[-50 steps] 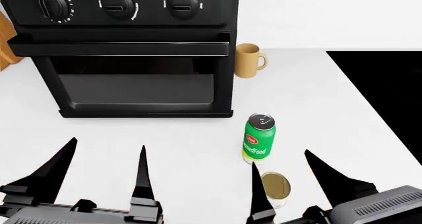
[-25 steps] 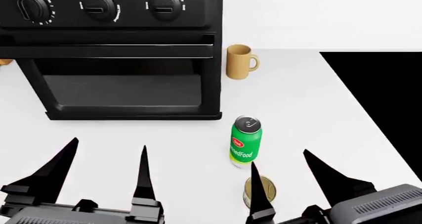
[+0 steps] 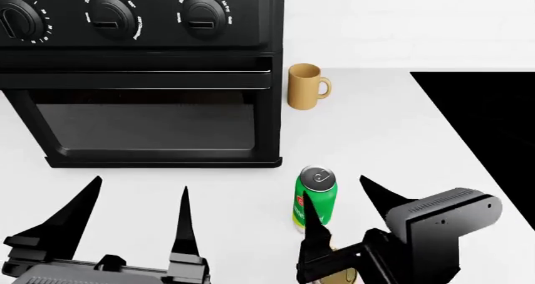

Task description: Pick the cans from the counter and place them in their designated side in the cabinet.

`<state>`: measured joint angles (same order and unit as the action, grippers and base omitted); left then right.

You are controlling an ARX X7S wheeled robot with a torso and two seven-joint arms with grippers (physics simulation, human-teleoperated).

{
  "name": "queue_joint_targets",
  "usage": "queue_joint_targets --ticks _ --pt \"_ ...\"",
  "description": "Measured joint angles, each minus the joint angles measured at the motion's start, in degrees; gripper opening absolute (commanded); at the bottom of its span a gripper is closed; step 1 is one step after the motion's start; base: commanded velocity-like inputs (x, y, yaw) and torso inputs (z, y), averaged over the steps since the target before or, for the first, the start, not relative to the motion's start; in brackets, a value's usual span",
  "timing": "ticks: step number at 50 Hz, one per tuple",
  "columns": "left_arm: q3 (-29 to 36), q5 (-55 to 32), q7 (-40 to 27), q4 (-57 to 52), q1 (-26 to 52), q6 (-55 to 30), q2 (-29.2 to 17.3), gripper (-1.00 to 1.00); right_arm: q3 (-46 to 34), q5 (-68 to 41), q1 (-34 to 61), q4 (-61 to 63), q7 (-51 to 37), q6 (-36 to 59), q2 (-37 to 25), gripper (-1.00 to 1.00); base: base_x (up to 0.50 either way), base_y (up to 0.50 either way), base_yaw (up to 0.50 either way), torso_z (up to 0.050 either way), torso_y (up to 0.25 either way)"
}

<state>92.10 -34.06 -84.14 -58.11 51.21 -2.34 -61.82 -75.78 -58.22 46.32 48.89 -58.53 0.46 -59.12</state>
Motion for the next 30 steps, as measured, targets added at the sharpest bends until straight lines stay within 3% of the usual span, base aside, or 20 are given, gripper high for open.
queue_joint_targets --ticks 12,30 --pt "0.3 -0.5 -0.7 -1.0 0.9 -1.4 0.5 1.00 1.6 -9.0 3.3 -7.6 9.8 -1.4 1.3 1.00 0.00 0.00 0.00 0.000 0.000" --pt "1.2 -0.8 -1.3 -0.8 1.8 -1.5 1.2 1.00 1.5 -12.4 2.8 -10.2 15.0 -2.8 1.9 1.00 0.00 0.00 0.00 0.000 0.000"
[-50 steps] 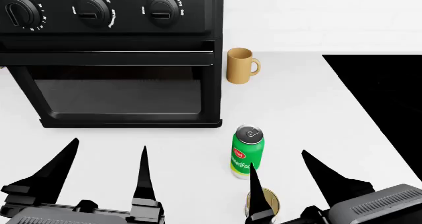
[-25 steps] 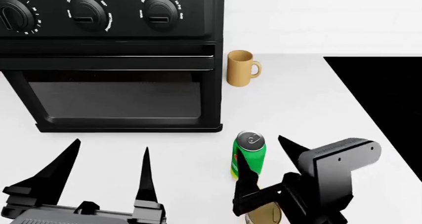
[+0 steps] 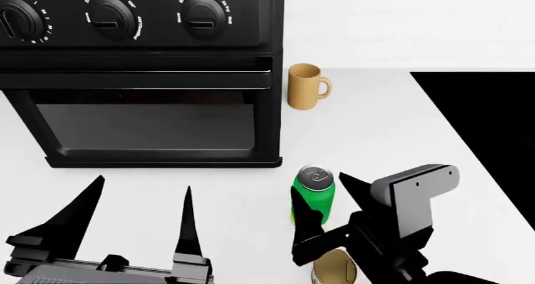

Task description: Pick the cans from the counter and place them in their designated side in the cabinet.

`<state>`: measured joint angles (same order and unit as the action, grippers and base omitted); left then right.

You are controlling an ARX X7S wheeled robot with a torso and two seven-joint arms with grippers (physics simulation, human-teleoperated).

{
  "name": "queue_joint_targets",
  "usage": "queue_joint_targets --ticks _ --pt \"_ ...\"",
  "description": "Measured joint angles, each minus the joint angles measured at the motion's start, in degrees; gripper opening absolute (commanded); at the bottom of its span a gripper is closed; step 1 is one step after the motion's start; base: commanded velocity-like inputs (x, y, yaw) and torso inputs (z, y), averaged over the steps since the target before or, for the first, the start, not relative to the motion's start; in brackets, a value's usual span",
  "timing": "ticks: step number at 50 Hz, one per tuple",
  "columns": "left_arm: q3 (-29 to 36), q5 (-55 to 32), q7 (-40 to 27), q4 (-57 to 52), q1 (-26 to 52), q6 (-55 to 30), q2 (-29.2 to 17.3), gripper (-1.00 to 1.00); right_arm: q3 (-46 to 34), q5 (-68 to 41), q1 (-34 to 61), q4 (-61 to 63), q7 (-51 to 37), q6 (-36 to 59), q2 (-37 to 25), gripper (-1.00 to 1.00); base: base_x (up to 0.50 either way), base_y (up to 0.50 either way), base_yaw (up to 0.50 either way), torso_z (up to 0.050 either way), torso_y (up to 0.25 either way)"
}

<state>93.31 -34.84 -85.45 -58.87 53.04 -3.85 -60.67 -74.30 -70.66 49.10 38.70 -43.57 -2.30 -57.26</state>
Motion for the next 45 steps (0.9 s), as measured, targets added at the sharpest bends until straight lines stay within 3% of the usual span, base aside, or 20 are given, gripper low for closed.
queue_joint_targets --ticks 8,9,31,39,45 --pt "0.0 -0.1 0.0 0.1 0.1 0.0 0.2 1.00 -0.6 -0.2 -0.8 0.1 0.8 -0.2 0.2 1.00 0.00 0.00 0.00 0.000 0.000" --pt "0.0 -0.1 -0.1 0.1 0.2 -0.1 0.3 1.00 -0.6 -0.2 -0.9 0.0 0.9 -0.2 0.3 -1.00 0.00 0.00 0.00 0.000 0.000" --pt "0.2 -0.1 -0.2 0.0 0.2 -0.4 0.6 1.00 0.8 2.2 -1.3 0.8 0.5 -3.4 -1.1 -1.00 0.00 0.00 0.00 0.000 0.000" --pt "0.4 0.2 0.2 0.5 -0.1 0.1 0.7 1.00 5.2 1.6 4.5 7.3 -5.2 -2.3 -5.1 -1.00 0.00 0.00 0.00 0.000 0.000" --pt "0.5 0.4 0.9 1.3 -0.6 0.8 0.9 1.00 10.4 -2.1 14.2 12.5 -11.0 1.3 -7.8 -1.00 0.00 0.00 0.00 0.000 0.000"
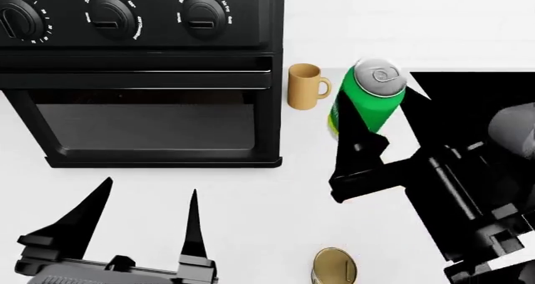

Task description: Pick the cans from the counter and place them in their designated side in the cabinet.

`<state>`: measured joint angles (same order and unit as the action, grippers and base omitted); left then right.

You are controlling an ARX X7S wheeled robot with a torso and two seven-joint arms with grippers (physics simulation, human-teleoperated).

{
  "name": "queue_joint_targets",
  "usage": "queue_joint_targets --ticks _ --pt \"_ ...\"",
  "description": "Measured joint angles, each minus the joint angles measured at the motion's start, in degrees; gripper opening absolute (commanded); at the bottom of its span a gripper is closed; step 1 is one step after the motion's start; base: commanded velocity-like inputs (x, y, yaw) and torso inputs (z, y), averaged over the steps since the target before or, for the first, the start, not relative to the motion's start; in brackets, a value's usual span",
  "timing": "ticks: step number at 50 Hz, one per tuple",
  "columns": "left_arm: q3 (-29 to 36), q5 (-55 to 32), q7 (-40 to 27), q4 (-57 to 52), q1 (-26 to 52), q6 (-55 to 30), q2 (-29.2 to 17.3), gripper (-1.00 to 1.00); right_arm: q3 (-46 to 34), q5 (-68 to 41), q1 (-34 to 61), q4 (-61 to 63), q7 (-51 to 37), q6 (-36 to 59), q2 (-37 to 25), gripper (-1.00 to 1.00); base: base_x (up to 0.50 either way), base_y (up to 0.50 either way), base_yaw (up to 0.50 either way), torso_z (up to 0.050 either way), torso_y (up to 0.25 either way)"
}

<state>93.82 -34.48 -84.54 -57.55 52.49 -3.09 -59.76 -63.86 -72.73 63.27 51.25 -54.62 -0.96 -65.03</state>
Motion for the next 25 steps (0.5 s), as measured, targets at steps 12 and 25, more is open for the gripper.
queue_joint_targets --ticks 12,25 --pt "-0.1 -0.2 1.4 1.7 -0.6 1.0 0.6 1.00 11.3 -9.5 26.7 3.6 -9.4 11.3 -0.9 -1.00 0.00 0.00 0.00 0.000 0.000" --pt "-0.3 -1.0 2.0 2.1 -0.5 -0.2 1.9 1.00 16.2 -9.3 45.2 -5.2 -8.5 22.1 3.0 -1.00 0.00 0.00 0.00 0.000 0.000"
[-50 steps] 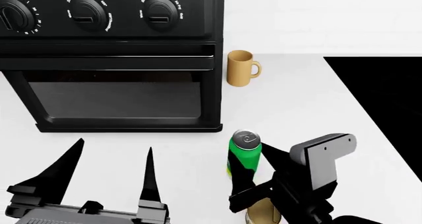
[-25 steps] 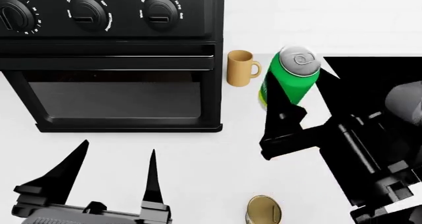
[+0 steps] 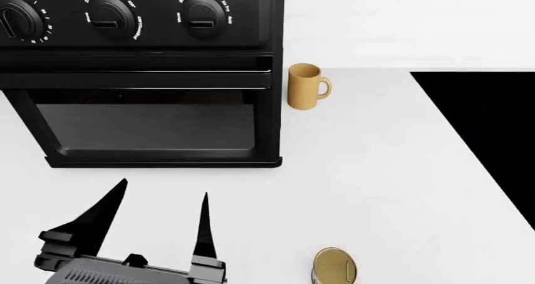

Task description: Pick the cans from the counter and place them in their designated side in the cabinet.

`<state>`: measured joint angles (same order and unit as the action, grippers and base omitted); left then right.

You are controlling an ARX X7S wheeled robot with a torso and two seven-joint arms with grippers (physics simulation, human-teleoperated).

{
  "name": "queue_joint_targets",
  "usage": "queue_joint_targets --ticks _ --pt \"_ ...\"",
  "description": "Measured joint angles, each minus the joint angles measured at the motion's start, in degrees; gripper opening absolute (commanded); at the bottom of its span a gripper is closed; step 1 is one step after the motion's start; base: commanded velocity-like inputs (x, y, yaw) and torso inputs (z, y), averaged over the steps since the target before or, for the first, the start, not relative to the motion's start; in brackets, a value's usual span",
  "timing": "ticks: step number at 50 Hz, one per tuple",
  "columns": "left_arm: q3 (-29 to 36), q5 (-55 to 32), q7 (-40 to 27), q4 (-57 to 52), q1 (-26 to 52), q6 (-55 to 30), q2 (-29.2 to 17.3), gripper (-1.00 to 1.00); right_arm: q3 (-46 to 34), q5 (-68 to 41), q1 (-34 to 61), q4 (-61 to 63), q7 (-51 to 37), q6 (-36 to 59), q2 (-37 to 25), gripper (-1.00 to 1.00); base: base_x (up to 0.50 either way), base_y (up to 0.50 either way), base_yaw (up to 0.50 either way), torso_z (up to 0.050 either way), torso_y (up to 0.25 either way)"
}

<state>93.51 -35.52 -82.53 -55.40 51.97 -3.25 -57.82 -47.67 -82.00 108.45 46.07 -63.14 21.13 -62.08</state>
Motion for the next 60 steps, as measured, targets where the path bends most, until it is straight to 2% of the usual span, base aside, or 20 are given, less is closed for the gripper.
queue_joint_targets --ticks 11,21,33,42,48,55,56,60 --pt "-0.3 -1.0 -0.4 -0.6 0.5 -2.1 1.1 1.00 -1.3 9.4 4.4 -15.8 7.4 2.8 5.8 -1.00 0.00 0.00 0.00 0.000 0.000" --pt "-0.6 -1.8 -1.0 -1.2 0.8 -3.9 2.1 1.00 -3.2 14.6 6.4 -35.9 14.3 3.6 14.8 -1.00 0.00 0.00 0.00 0.000 0.000" --pt "-0.8 -1.9 -0.6 -0.9 0.3 -3.5 2.0 1.00 -5.5 14.8 10.8 -69.4 24.3 9.4 29.4 -1.00 0.00 0.00 0.00 0.000 0.000" --pt "-1.2 -2.2 0.0 -0.2 0.0 -3.0 1.7 1.00 -5.9 24.3 17.7 -95.7 33.9 11.9 40.9 -1.00 0.00 0.00 0.00 0.000 0.000" --pt "-1.5 -2.8 0.1 -0.1 0.3 -3.5 1.9 1.00 -4.7 31.3 18.7 -102.9 37.1 11.7 45.2 -1.00 0.00 0.00 0.00 0.000 0.000" --pt "-2.0 -3.7 -0.1 -0.3 0.9 -4.5 2.3 1.00 -0.2 39.9 18.1 -105.2 39.4 12.3 47.6 -1.00 0.00 0.00 0.00 0.000 0.000" --pt "-2.1 -3.8 -0.2 -0.3 0.9 -4.6 2.4 1.00 0.6 41.1 18.0 -105.2 39.7 12.7 47.8 1.00 0.00 0.00 0.00 0.000 0.000" --pt "-2.2 -4.0 -0.3 -0.4 1.1 -5.0 2.6 1.00 4.4 43.0 17.2 -108.5 41.4 13.7 48.7 1.00 0.00 0.00 0.00 0.000 0.000"
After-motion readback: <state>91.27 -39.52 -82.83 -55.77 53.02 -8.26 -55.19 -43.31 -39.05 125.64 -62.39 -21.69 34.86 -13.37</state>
